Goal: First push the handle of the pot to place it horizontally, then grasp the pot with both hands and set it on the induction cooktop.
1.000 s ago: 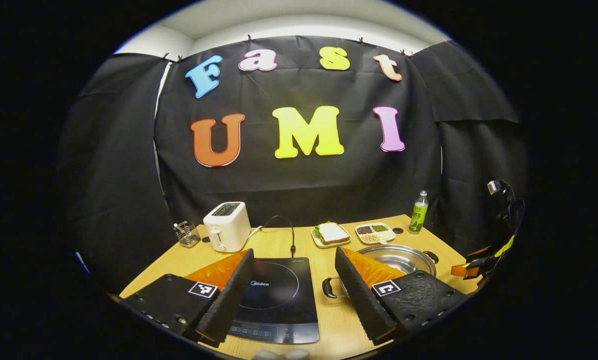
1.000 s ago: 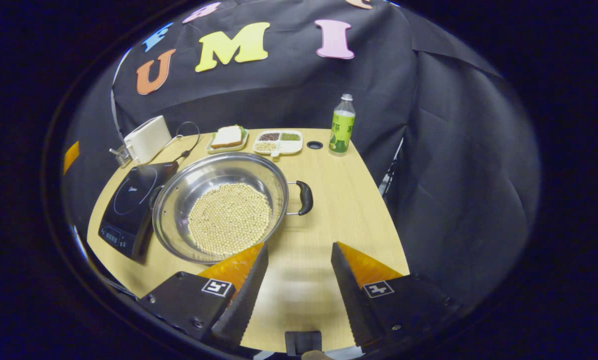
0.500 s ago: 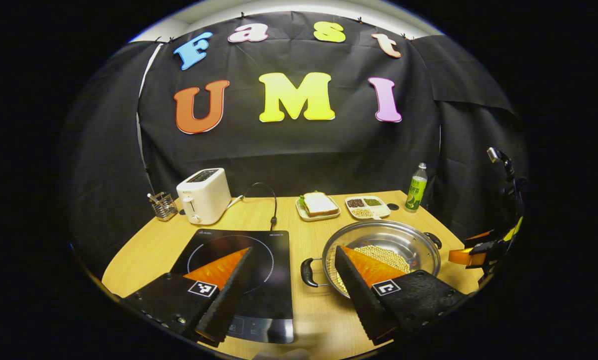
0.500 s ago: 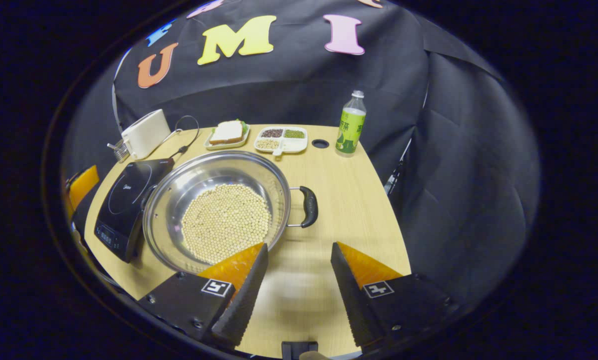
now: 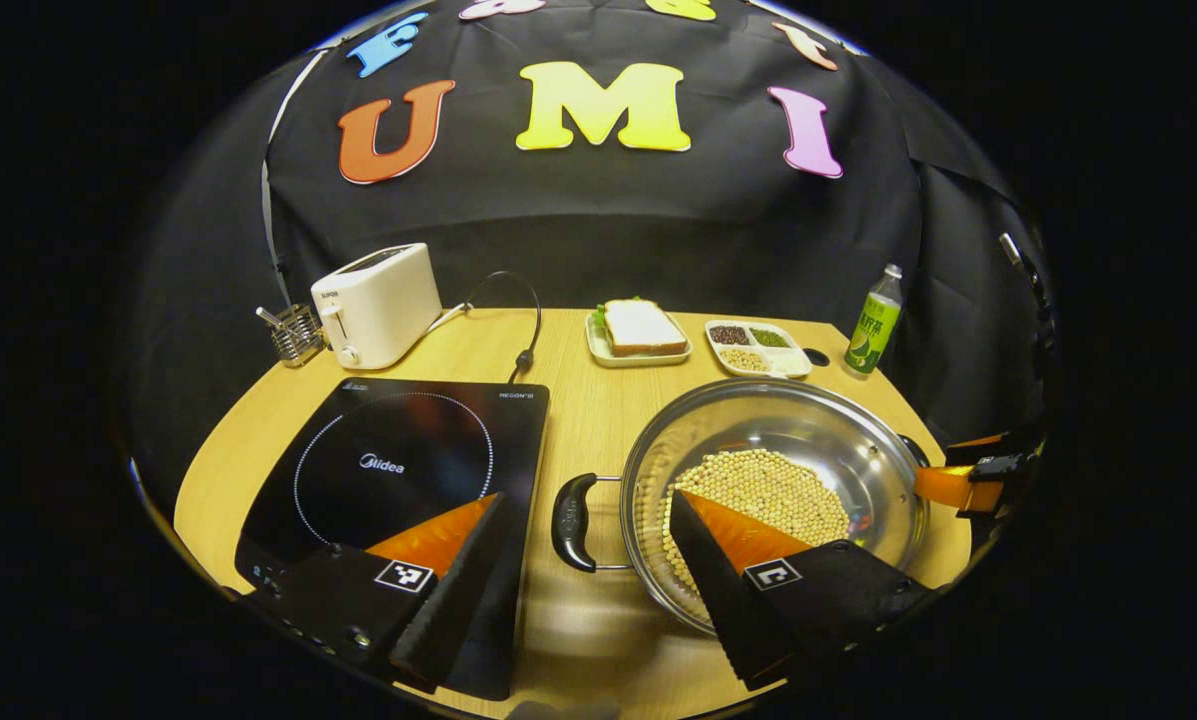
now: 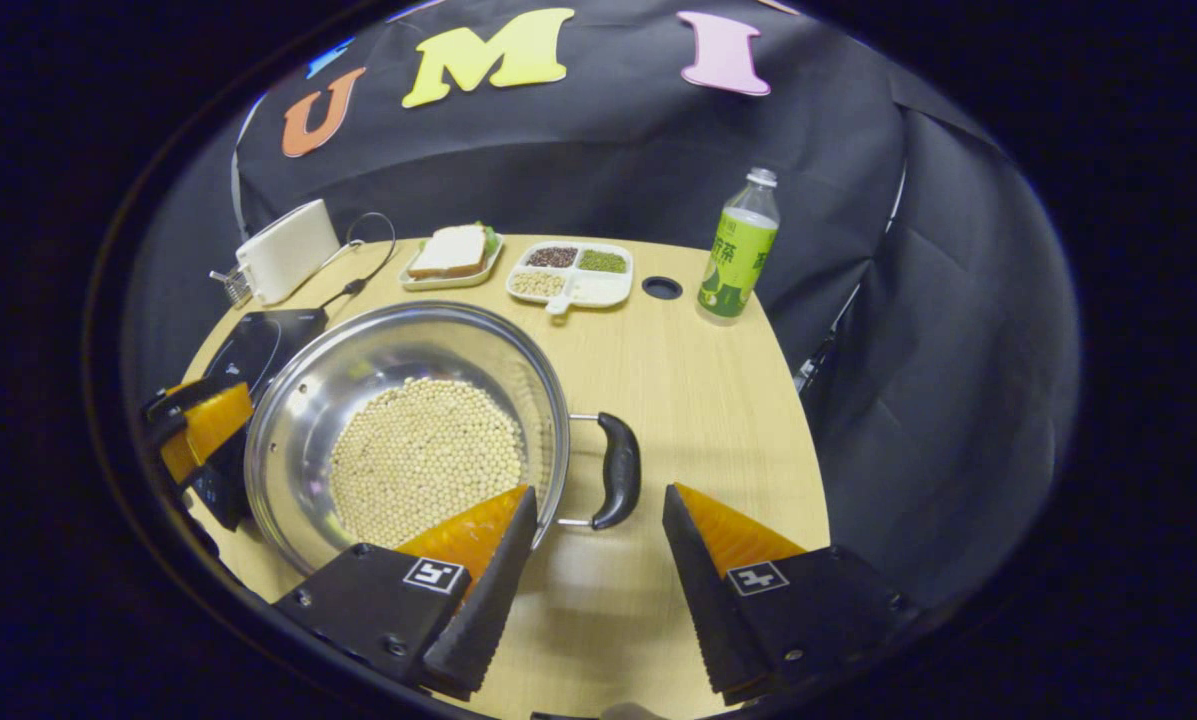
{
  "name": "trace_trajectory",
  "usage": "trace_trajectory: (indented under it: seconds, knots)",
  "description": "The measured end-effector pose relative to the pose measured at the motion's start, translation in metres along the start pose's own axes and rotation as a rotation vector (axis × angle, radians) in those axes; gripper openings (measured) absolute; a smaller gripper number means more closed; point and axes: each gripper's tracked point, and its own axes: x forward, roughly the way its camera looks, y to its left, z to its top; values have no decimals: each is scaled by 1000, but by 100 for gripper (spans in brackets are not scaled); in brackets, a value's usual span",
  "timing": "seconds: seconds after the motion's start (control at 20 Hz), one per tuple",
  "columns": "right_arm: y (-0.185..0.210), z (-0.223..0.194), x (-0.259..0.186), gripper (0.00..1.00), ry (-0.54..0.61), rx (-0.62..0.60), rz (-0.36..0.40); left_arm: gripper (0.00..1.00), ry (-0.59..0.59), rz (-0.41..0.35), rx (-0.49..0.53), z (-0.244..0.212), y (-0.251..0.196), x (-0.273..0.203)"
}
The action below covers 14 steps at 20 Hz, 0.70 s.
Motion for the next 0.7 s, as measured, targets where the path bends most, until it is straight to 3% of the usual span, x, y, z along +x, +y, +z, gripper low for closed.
trace_trajectory:
  seconds: [0.6, 0.7]
  knots:
    - [8, 1, 49, 84, 83, -25, 69, 98, 113, 9, -7, -23, -15, 45]
    - [8, 3, 49, 76, 90, -13, 59, 92, 137, 30, 3, -29, -10, 48]
